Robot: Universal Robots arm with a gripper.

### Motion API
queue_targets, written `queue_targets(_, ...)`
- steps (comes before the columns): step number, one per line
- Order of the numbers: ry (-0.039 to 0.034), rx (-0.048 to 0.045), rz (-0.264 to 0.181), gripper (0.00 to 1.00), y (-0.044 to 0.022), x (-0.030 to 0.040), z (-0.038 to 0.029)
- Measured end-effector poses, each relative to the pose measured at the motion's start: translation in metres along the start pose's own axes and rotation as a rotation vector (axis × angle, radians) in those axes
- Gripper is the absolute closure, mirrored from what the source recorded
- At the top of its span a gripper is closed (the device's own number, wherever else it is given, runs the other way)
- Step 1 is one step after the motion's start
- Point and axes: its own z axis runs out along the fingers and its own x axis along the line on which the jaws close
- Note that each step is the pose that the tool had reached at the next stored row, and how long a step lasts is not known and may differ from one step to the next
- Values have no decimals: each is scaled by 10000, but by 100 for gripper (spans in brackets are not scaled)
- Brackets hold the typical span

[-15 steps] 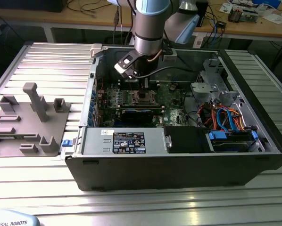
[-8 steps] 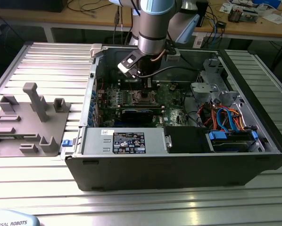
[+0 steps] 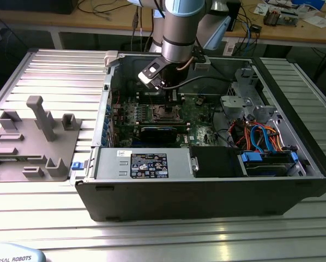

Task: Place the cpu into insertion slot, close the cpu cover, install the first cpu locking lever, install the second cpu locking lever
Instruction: 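Close the cpu cover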

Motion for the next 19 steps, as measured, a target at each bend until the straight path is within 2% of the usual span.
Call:
queue_targets(7,-1,2,-2,89,4,-2,-42)
queue_targets(16,0,2,-2,89,3,-4,-141)
queue_targets(19,1,2,-2,89,2,-4,-153)
